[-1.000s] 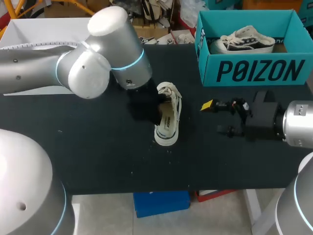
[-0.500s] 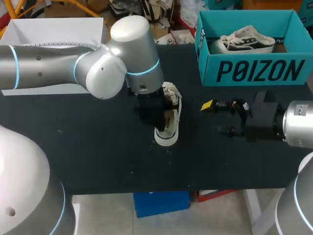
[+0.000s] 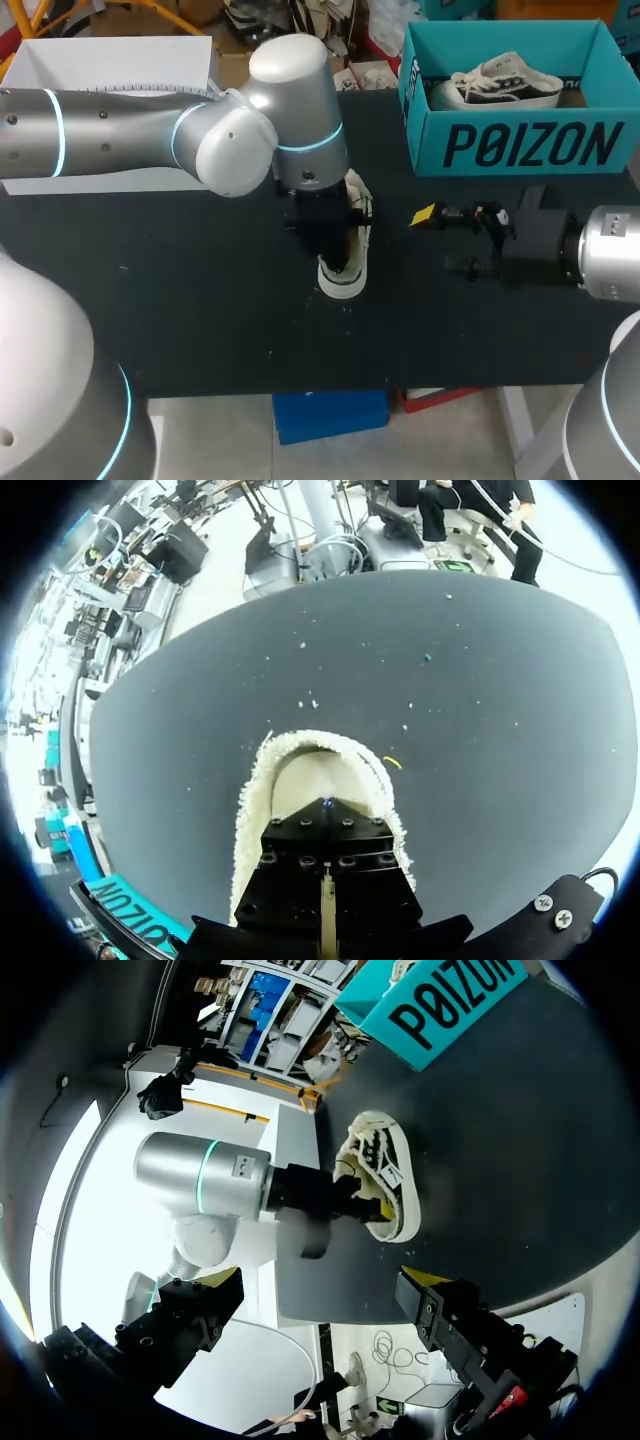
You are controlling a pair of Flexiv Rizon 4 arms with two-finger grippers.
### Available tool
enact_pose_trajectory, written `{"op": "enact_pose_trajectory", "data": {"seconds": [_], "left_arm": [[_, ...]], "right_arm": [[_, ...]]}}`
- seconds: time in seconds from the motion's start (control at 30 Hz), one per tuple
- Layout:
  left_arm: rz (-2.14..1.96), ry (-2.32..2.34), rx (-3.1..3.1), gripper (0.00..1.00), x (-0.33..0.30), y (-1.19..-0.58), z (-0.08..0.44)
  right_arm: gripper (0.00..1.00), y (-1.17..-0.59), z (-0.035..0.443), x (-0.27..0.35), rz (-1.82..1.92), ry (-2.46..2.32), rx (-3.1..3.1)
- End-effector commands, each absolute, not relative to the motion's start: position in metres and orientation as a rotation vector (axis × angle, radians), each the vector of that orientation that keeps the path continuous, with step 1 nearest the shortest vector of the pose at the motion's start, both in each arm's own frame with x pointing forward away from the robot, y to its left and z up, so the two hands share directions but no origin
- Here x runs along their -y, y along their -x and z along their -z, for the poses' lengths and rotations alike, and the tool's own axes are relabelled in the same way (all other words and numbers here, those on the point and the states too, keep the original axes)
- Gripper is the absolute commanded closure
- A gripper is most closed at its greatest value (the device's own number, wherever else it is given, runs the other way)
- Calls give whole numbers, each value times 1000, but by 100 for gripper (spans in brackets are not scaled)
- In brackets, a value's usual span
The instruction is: Take the shoe out of the shoebox, open the shoe tongue, remove and reinsert the insole, then place the shoe into the shoebox
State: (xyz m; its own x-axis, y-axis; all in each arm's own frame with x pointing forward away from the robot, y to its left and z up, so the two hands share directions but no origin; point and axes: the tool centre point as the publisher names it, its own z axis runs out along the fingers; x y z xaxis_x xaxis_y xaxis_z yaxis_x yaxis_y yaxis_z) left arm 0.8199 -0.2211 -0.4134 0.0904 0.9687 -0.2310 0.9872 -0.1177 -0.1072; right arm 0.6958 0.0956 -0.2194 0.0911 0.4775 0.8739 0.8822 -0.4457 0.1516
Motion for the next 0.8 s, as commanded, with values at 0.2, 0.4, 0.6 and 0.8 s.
{"op": "enact_pose_trajectory", "data": {"seconds": [0.2, 0.4, 0.6, 0.8], "left_arm": [[586, -2132, -1977, 100, 209, -826, 369], [708, -2023, -1957, 100, 196, -839, 333], [858, -1867, -1979, 100, 182, -860, 315], [929, -1664, -2033, 100, 168, -888, 321]], "right_arm": [[0, -695, 219, -95, 1308, 1962, 1335], [0, -695, 219, -95, 1308, 1962, 1335], [0, -695, 219, -95, 1308, 1962, 1335], [0, -695, 219, -95, 1308, 1962, 1335]]}}
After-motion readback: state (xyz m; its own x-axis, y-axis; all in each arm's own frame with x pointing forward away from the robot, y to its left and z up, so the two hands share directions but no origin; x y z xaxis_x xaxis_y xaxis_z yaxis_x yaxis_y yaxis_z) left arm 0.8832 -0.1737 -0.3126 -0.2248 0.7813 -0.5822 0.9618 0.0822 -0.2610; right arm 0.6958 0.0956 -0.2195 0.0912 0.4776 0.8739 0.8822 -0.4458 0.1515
